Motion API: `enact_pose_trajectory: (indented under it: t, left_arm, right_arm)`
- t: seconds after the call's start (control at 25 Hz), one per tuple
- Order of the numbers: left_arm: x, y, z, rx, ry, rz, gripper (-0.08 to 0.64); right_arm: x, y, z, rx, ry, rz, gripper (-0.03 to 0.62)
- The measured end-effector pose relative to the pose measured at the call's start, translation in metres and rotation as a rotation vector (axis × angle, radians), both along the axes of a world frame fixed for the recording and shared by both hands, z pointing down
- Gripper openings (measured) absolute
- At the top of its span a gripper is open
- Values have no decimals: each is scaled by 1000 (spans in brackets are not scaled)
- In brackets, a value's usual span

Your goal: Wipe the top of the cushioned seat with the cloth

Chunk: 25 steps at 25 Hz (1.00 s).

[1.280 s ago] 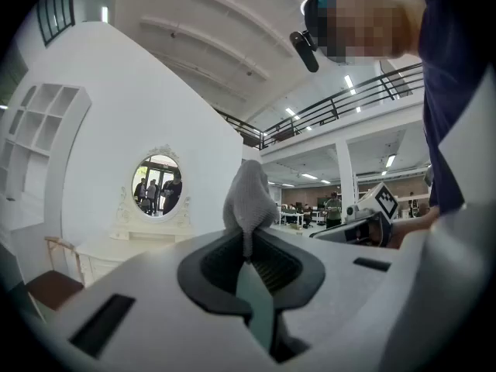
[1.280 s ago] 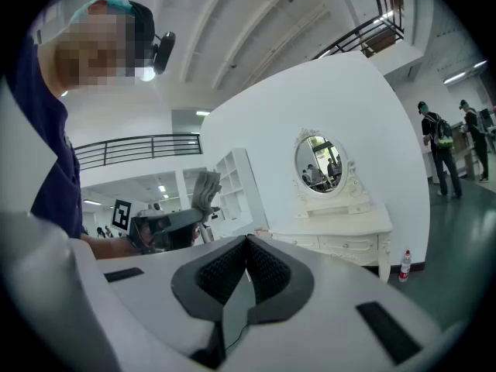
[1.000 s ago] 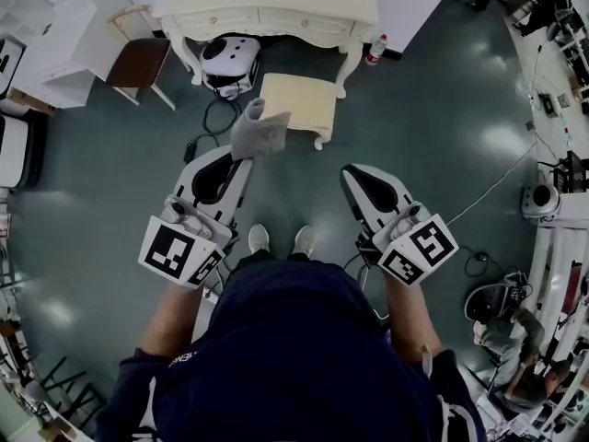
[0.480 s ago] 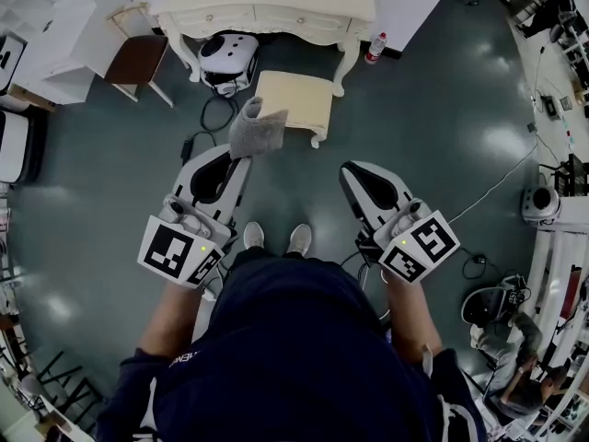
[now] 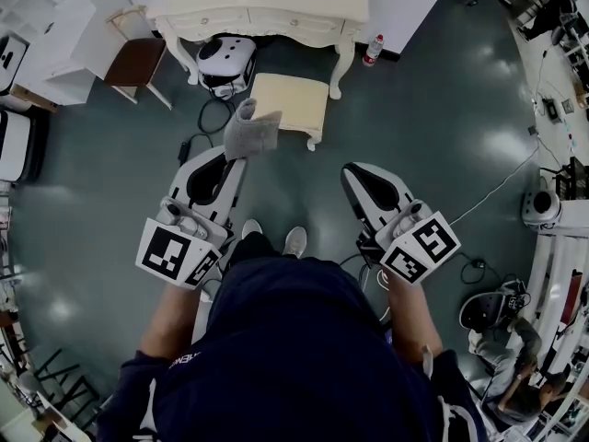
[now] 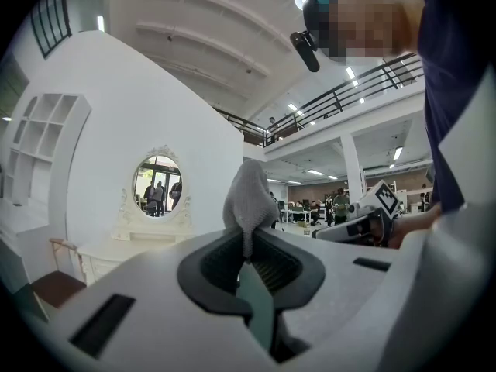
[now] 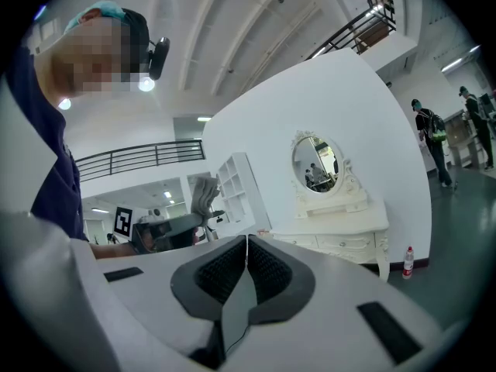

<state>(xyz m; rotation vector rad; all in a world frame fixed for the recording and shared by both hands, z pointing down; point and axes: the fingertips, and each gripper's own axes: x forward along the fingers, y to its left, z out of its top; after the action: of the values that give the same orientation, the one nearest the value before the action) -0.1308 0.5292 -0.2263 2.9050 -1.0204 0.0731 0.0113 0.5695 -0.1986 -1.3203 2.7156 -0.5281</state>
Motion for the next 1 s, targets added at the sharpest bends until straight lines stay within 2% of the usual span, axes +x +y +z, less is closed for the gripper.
enact_pose_trajectory:
  t: [0.56,0.8,1.0]
  left_arm:
    - [12,-44,10,-1,-8,-9,28]
    - [14,-82,18,-16,-7,7,28]
    - [9,-135,31,-40,-7,22,28]
  right_arm:
    - [22,-35,12,-21,-2,11,27]
    - [23,-70,15,-30,6,20,28]
    - [12,-121,26,-57,7,20,28]
